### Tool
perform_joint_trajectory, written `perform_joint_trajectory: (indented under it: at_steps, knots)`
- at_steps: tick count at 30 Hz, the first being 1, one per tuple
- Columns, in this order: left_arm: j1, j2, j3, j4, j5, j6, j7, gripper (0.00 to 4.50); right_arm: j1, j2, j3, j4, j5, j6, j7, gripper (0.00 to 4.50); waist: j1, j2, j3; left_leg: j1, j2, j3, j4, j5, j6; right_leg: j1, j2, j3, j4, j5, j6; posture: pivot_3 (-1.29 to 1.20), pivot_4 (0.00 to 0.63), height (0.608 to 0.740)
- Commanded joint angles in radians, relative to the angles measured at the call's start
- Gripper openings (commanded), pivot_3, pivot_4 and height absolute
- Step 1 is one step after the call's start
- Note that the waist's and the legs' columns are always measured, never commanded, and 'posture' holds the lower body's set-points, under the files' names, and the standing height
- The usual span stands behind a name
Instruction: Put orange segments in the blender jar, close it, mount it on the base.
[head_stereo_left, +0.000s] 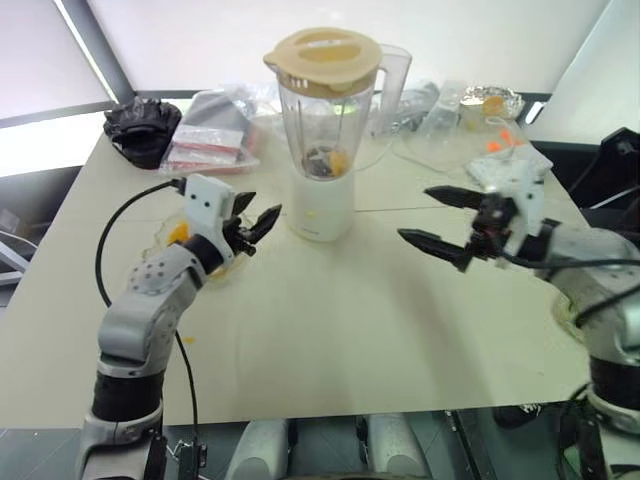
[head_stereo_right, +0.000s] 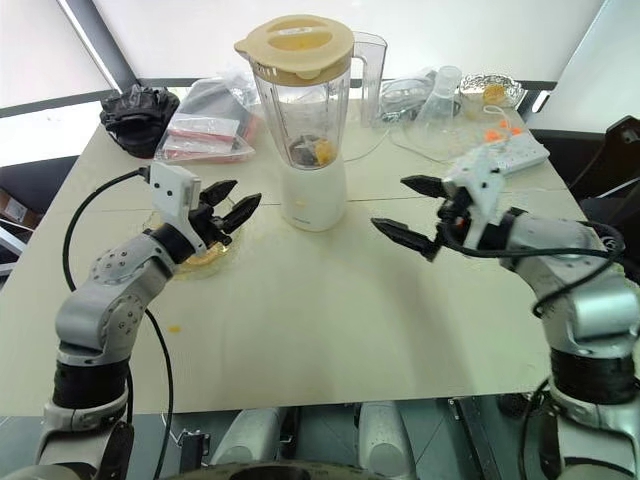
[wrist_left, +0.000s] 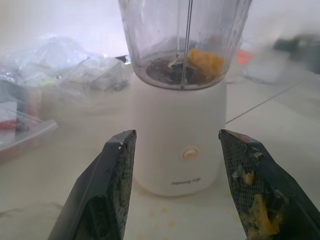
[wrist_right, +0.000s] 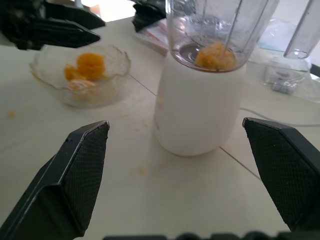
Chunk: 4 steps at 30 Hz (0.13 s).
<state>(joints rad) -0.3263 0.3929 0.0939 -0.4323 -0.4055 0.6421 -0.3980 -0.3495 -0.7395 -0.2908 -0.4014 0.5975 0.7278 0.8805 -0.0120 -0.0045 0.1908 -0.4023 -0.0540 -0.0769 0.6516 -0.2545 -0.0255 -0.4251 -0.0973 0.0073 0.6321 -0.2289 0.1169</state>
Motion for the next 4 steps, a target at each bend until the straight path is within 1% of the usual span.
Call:
perform_joint_trajectory:
  at_steps: [1,4]
  knots:
    - [0.015,0.012,0.032,-0.074,-0.018,0.014,0.019,2.73,0.018,-0.028,-0.083,-0.029,0.077,0.018,0.0,4.47,0.002,0.0,0.0,0.001,0.0,0.0,0.0,0.0,0.0,0.001,0.0,0.0,0.0,0.0,0.0,0.0,0.15,0.74]
    - [0.038,0.016,0.047,-0.108,-0.026,0.028,0.031,2.73,0.058,-0.054,-0.115,-0.025,0.108,0.025,0.017,4.47,0.002,0.0,0.0,0.0,0.0,0.0,0.0,0.0,0.0,0.001,0.0,0.0,-0.001,0.0,0.0,0.0,0.15,0.74]
